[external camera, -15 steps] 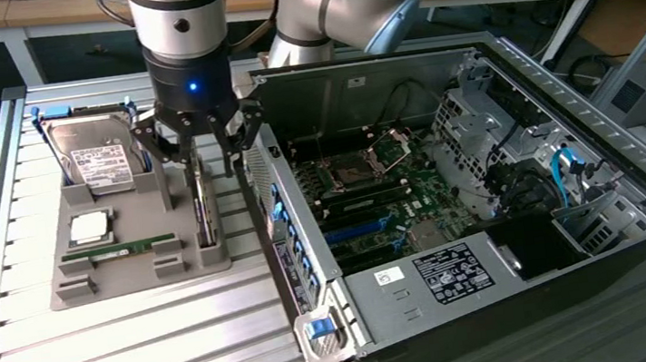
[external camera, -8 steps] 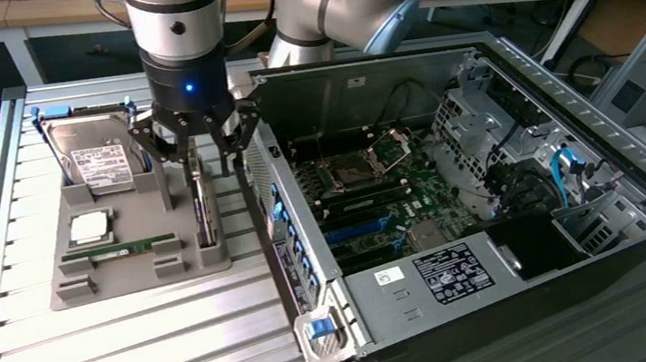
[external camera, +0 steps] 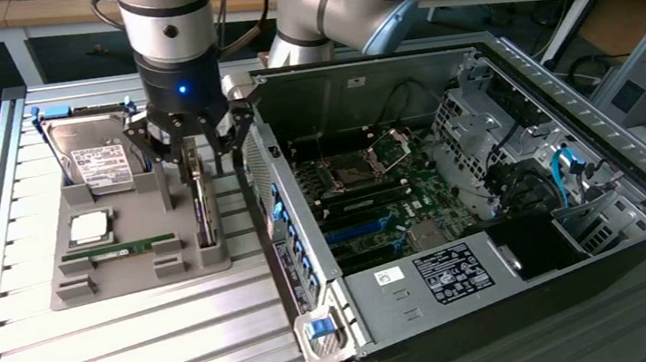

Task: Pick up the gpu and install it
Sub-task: 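Pick up the gpu and move the gpu toward the slot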

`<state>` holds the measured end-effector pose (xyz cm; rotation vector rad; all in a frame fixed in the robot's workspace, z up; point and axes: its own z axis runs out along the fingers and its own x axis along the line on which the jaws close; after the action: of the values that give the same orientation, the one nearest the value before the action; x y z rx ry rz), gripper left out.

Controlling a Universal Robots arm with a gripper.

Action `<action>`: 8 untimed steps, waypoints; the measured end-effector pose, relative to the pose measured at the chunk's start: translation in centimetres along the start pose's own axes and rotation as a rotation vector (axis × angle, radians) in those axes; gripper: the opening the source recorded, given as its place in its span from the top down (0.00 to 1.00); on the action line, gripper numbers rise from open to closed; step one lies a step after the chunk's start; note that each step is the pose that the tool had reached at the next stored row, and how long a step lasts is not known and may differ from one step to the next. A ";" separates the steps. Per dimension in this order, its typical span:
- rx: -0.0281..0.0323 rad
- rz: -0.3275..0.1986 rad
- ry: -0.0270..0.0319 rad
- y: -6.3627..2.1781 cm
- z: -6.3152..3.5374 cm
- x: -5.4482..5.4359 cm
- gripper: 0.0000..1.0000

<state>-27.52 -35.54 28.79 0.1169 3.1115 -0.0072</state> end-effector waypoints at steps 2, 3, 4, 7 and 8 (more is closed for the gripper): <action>0.0000 0.000 0.0000 0.13 0.27 0.2 0.52; 0.0000 0.000 0.0000 0.18 0.42 0.4 0.52; 0.0000 0.000 -0.0001 0.20 0.57 0.4 0.52; 0.0000 0.000 -0.0001 0.25 0.92 0.6 0.52; -0.0001 0.000 -0.0001 0.27 1.06 0.7 0.52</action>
<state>-28.14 -35.23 27.72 0.1168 3.1114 -0.0070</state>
